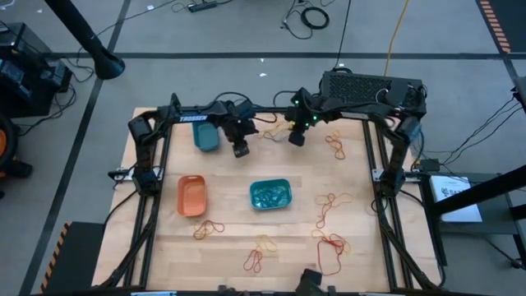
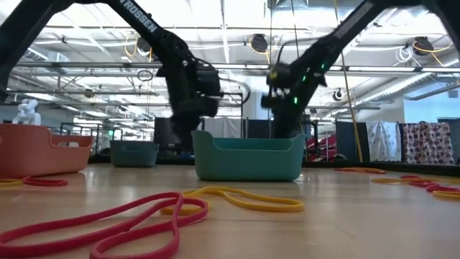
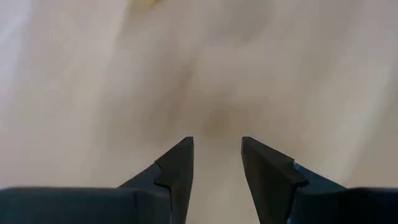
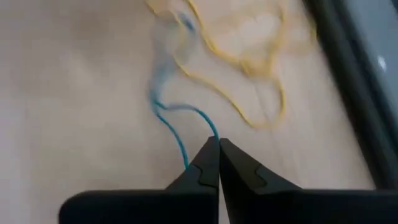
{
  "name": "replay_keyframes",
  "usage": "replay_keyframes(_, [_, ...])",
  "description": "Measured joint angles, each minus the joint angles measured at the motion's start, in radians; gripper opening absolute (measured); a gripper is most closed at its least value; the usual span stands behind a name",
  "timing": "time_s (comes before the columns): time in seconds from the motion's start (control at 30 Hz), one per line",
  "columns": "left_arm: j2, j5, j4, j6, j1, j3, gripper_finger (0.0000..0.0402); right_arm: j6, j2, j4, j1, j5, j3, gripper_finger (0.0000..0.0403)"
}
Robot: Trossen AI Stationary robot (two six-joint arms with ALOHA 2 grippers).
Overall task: Sort rubber bands into baskets
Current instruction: Put the blue rubber band into the green bin
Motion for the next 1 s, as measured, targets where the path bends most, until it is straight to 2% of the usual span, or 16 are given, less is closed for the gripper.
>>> replay_keyframes(0.13, [-0.001, 0.214, 0.144, 0.006, -0.017, 0.000, 0.0141, -0.004, -0.091, -0.006, 0.029, -0.108, -0.031, 0.0000])
replay_keyframes(0.2, [-0.001, 0.267, 0.233, 0.003, -0.030, 0.000, 0.0141, -0.003, -0.148, 0.003, 0.051, -0.153, -0.044, 0.0000])
replay_keyframes(0.43, [-0.001, 0.272, 0.463, -0.004, -0.082, 0.000, 0.0141, 0.008, -0.297, 0.010, 0.168, -0.164, -0.083, 0.0000])
replay_keyframes(0.6, [-0.001, 0.274, 0.542, -0.013, -0.118, 0.000, 0.0141, 0.028, -0.361, 0.015, 0.234, -0.151, -0.103, 0.0000])
replay_keyframes(0.67, [-0.001, 0.308, 0.558, -0.026, -0.132, 0.000, 0.0141, 0.031, -0.372, 0.015, 0.256, -0.137, -0.108, 0.0000])
replay_keyframes(0.8, [-0.001, 0.449, 0.568, -0.032, -0.149, 0.000, 0.0141, 0.031, -0.383, 0.003, 0.291, -0.075, -0.111, 0.0000])
replay_keyframes(1.0, [-0.001, 0.484, 0.559, -0.032, -0.167, 0.000, 0.0141, 0.032, -0.382, -0.006, 0.328, -0.076, -0.111, 0.0000])
